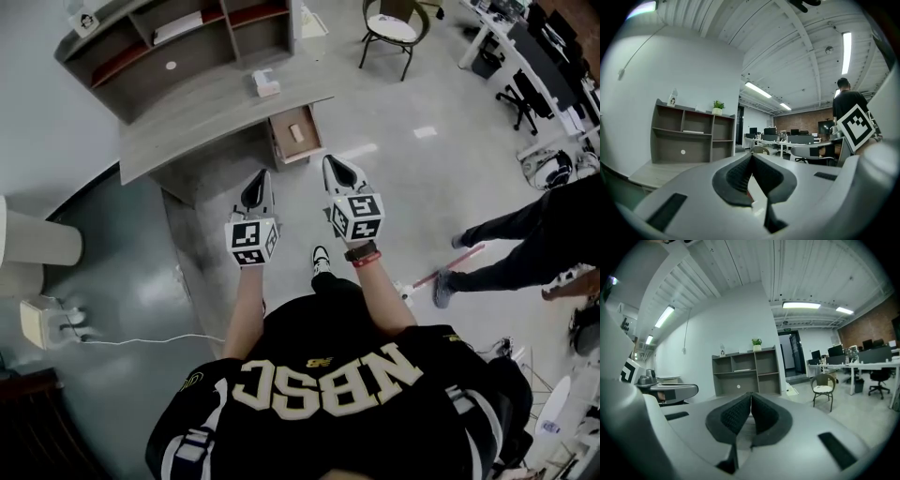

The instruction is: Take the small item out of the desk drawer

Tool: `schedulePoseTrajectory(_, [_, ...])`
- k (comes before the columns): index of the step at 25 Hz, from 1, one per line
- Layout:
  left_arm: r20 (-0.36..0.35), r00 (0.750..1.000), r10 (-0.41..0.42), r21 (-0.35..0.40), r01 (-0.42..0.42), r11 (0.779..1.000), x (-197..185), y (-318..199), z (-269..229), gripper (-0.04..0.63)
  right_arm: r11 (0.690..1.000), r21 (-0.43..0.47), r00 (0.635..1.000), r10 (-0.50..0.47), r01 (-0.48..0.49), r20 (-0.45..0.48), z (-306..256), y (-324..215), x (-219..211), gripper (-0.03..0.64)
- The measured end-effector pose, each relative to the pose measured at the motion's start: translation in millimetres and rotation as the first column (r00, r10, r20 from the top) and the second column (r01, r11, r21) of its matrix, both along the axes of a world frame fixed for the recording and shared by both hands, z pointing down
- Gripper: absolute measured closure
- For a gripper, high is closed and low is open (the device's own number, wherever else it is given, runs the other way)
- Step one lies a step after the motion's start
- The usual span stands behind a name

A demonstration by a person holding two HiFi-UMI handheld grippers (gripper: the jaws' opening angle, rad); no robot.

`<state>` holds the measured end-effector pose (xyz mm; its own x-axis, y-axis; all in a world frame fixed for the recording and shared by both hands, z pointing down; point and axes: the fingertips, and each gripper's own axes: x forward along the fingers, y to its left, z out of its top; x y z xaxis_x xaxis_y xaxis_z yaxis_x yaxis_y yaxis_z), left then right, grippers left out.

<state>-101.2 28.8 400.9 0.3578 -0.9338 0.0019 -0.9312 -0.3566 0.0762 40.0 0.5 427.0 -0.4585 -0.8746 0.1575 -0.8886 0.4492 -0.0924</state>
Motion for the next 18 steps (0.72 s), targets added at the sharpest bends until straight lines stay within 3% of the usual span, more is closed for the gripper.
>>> schedulePoseTrajectory(9, [0.007, 1.000, -0.030, -0.022, 0.030, 0.999, 26.0, -75.3, 3.8, 0.581, 0.998, -0.025, 0.998, -0.055, 0.056, 0.020, 2.8, -79.4, 16.6, 0.602])
schedulePoseTrajectory(18, [0.013, 0.999, -0.047, -0.095, 0.049, 0.994, 37.6, -102.8, 34.0, 0.583, 0.988, -0.103, 0.993, -0.113, 0.114, 0.022, 37.3, -107.5, 13.7, 0.601])
